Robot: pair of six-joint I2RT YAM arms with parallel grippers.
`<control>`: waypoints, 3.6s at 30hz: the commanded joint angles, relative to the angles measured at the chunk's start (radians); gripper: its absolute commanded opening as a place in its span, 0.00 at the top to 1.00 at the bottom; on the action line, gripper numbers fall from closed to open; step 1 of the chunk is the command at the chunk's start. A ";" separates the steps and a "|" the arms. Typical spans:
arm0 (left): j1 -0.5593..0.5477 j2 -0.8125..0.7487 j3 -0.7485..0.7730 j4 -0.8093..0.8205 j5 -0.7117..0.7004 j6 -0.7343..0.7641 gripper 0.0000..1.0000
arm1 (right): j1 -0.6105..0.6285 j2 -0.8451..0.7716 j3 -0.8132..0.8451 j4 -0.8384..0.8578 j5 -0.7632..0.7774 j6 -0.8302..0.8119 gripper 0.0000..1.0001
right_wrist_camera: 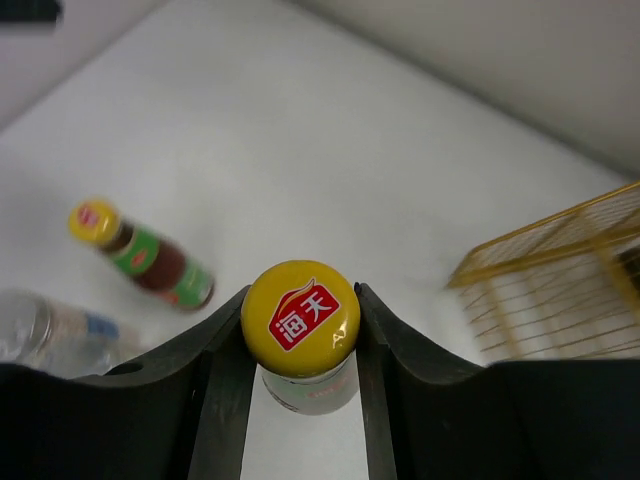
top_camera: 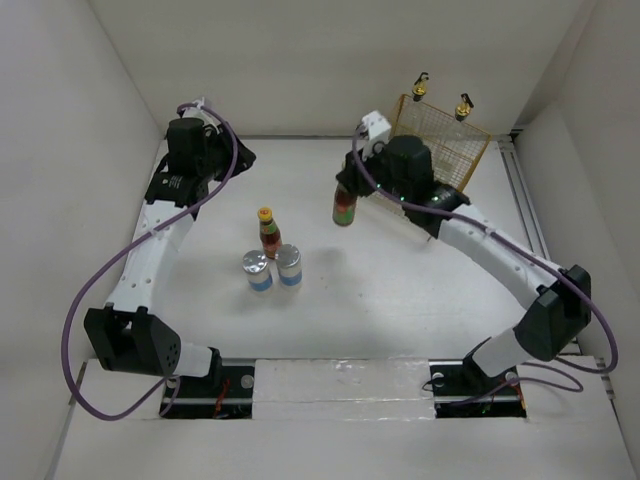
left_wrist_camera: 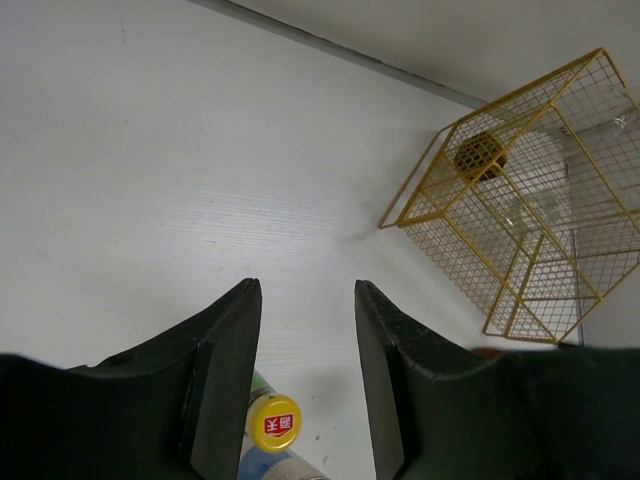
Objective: Organize the condiment bottles
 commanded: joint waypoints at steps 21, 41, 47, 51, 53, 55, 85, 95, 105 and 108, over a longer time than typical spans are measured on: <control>-0.002 -0.084 -0.117 0.051 0.041 -0.010 0.62 | -0.374 0.432 0.863 -0.039 0.155 -0.035 0.97; -0.002 -0.084 -0.139 0.051 0.050 -0.019 0.62 | -0.376 0.385 0.397 0.119 0.185 -0.026 0.88; -0.002 -0.084 -0.139 0.051 0.050 -0.019 0.62 | -0.376 0.360 0.372 0.119 0.175 0.004 0.35; -0.002 -0.084 -0.128 0.051 0.050 -0.019 0.61 | -0.385 0.317 0.393 0.081 0.175 0.005 0.15; -0.002 -0.084 -0.119 0.051 0.041 -0.019 0.59 | -0.385 0.285 0.406 0.067 0.175 0.005 0.09; -0.002 -0.075 -0.093 0.051 0.041 -0.019 0.56 | -0.385 0.241 0.396 0.058 0.175 0.005 0.07; 0.018 -0.004 0.168 -0.005 -0.021 -0.064 0.49 | 0.213 0.494 0.376 0.136 -0.161 -0.092 0.12; 0.018 -0.024 0.091 0.005 -0.021 -0.054 0.49 | 0.213 0.552 0.461 0.171 -0.105 -0.063 0.89; 0.018 -0.024 0.021 0.043 0.010 -0.064 0.50 | 0.089 0.220 0.400 0.207 -0.067 0.014 1.00; 0.007 -0.014 0.007 0.043 0.021 -0.064 0.50 | 0.002 0.089 0.316 0.207 -0.049 0.049 1.00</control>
